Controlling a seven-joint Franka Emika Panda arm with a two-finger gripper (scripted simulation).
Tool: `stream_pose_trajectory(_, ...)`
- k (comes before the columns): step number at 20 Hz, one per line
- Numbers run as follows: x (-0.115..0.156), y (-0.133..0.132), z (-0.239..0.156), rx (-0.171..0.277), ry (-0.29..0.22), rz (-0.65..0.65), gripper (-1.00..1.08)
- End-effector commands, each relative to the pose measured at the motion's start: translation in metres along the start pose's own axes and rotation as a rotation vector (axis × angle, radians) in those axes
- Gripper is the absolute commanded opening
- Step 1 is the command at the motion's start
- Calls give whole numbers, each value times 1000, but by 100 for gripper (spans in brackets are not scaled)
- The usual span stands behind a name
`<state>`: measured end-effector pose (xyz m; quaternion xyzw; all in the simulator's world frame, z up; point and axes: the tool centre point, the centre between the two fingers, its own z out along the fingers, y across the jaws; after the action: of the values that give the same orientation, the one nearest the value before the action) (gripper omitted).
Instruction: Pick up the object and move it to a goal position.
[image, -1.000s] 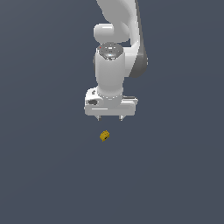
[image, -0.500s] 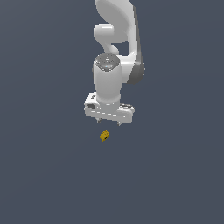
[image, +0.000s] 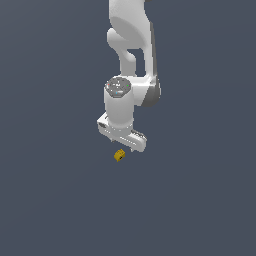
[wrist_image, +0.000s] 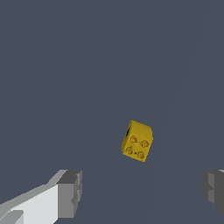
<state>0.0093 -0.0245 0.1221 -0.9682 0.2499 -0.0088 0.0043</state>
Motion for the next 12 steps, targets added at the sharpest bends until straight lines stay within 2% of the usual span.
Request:
stream_pose_trajectory(1, 1, 3, 11, -2, -4, 79, 100)
stream_pose_trajectory(12, 2, 14, 43, -12, -12, 314, 100)
